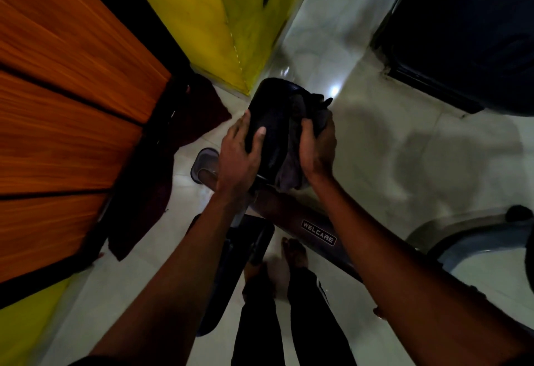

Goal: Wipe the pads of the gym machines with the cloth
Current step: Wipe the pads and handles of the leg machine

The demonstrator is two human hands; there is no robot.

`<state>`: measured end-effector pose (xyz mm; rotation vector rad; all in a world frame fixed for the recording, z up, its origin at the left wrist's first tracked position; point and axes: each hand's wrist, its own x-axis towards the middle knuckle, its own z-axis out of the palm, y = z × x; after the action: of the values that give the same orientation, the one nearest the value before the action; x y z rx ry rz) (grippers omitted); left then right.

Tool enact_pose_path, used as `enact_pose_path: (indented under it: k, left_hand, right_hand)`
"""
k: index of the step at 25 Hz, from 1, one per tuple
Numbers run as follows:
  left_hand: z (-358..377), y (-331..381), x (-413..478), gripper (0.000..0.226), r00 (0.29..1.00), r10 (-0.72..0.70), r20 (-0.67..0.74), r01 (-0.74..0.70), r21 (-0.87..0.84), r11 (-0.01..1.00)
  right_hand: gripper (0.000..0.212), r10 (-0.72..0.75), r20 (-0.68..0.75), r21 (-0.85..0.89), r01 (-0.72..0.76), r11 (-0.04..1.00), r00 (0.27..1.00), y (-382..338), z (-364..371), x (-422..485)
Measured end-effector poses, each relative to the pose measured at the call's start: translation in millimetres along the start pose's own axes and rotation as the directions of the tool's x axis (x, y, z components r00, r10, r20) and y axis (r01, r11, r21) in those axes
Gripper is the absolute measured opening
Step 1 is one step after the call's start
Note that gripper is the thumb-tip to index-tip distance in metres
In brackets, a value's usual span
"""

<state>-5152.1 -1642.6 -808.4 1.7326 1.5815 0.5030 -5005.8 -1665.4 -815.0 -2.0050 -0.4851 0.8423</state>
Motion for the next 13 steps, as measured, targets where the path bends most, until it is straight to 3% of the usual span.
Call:
enact_pose_path:
  k: [3,5,9,13]
  left_hand:
    - [-10,-1,6,0.055,0.987,-0.105,0.121,0.118,-0.11,0.987]
    - [-21,4,7,0.055,0.97,-0.169,0.175,0.203,-0.195,0.96]
    - [-51,11,-12,0.05,0.954,-0.279,0.108,0.298,-0.241,0.924]
    - [-125,25,-45,0.048,0.965,-0.259,0.031,0.258,-0.234,0.937]
  right_hand:
    - [0.071,-0.141,0.015,-0.125,0.142,0.982,0.99,-1,6,-5]
    - [0.066,-0.171,0.018,-0.164,0.172,0.971,0.985,-9,2,-2]
    - [0.052,-0.125,0.134,-0.266,0.157,0.951,0.983,-32,-34,6]
    - [0.049,-0.158,0.327,-0.307,0.263,0.915,0.932,-91,-56,-15]
